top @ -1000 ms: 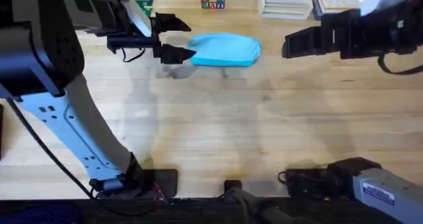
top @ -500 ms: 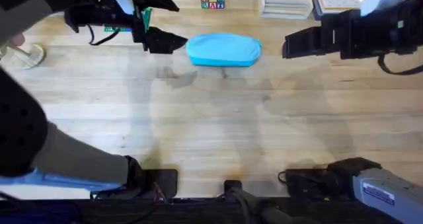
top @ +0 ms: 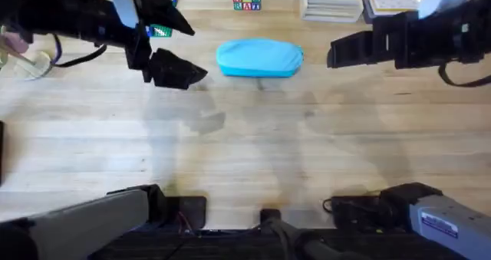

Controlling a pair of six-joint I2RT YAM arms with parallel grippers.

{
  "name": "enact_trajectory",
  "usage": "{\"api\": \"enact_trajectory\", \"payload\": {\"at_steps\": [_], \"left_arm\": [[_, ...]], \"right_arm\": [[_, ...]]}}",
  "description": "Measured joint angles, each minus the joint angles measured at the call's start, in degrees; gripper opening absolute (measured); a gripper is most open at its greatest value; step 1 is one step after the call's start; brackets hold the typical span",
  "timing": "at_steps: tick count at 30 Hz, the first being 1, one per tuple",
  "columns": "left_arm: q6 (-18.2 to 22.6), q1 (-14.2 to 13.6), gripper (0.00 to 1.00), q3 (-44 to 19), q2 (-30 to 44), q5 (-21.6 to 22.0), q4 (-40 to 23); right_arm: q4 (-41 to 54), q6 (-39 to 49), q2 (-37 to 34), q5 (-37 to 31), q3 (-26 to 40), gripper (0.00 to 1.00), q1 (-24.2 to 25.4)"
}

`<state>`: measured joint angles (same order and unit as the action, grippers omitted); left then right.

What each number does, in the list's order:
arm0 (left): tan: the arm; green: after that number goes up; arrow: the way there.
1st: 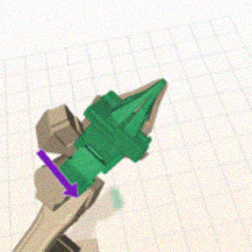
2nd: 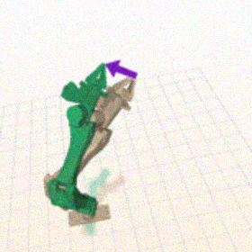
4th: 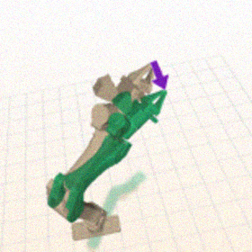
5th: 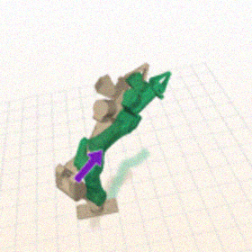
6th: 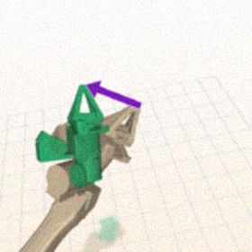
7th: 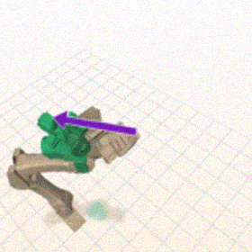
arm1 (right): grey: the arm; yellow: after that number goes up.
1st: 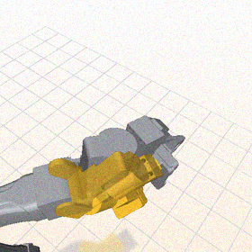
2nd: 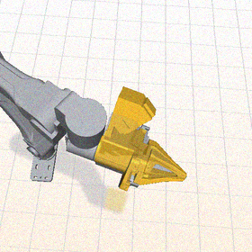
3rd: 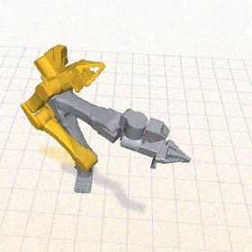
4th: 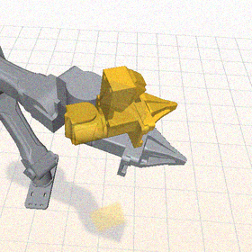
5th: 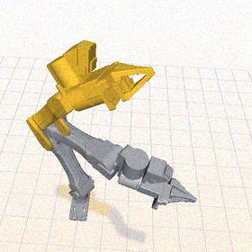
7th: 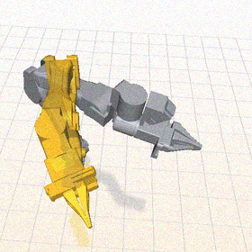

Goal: Unzip the bag, pick up the pens from the table one at a time and place them inside, then zip the bag closed.

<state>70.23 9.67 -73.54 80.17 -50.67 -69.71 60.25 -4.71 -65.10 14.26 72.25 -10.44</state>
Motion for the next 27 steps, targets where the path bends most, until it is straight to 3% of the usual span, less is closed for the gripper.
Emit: {"api": "enact_trajectory", "payload": {"at_steps": [5, 15, 16, 27], "left_arm": [[-3.0, 0.0, 0.998, 0.0, -4.1, 2.9, -2.5], [-17.2, 0.0, 0.998, 0.0, -9.8, 9.8, -3.2], [-20.8, 0.0, 0.998, 0.0, -9.8, 11.6, -3.2], [-32.6, 0.0, 0.997, 0.0, -9.8, 13.4, -1.9]], "right_arm": [[0.0, 0.0, 0.0, 0.0, 0.0, 0.998, 0.0], [0.0, 0.0, 0.0, 0.0, 0.0, 0.997, 0.0], [0.0, 0.0, 0.0, 0.0, 0.0, 0.997, 0.0], [0.0, 0.0, 0.0, 0.0, 0.0, 0.997, 0.0]]}}
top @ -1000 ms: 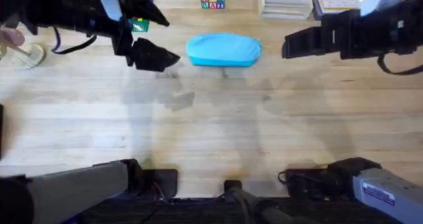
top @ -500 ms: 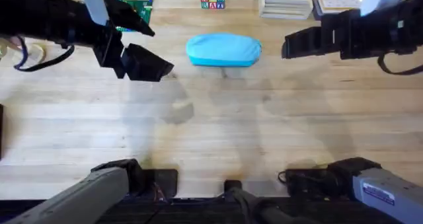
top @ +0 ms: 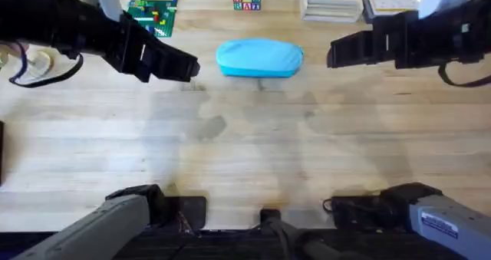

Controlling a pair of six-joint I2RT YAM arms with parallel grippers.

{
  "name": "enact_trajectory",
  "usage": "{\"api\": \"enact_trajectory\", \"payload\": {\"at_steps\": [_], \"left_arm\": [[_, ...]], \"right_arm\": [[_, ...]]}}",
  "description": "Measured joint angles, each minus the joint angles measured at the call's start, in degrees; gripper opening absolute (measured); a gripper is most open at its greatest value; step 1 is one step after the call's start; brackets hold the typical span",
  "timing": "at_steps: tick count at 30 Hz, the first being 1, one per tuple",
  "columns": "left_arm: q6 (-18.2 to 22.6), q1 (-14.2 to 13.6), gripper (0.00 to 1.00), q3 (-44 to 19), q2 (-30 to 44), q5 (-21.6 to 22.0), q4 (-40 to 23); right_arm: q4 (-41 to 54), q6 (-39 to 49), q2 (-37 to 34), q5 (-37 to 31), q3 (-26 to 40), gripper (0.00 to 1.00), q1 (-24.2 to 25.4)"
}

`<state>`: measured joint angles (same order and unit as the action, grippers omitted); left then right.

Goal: Unzip the bag, pick up the pens from the table one at a time and place them inside, then zip the bag closed.

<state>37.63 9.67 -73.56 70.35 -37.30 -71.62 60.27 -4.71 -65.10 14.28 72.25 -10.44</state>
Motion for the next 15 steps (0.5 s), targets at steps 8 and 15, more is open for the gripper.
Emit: {"api": "enact_trajectory", "payload": {"at_steps": [8, 15], "left_arm": [[-6.4, 0.0, 0.996, 0.0, 0.0, 0.1, 0.6], [-7.7, 0.0, 0.996, 0.0, 0.0, 0.1, 0.6]], "right_arm": [[1.3, 0.0, 0.0, 0.0, 0.0, 0.997, 0.0], [1.4, 0.0, 0.0, 0.0, 0.0, 0.997, 0.0]]}}
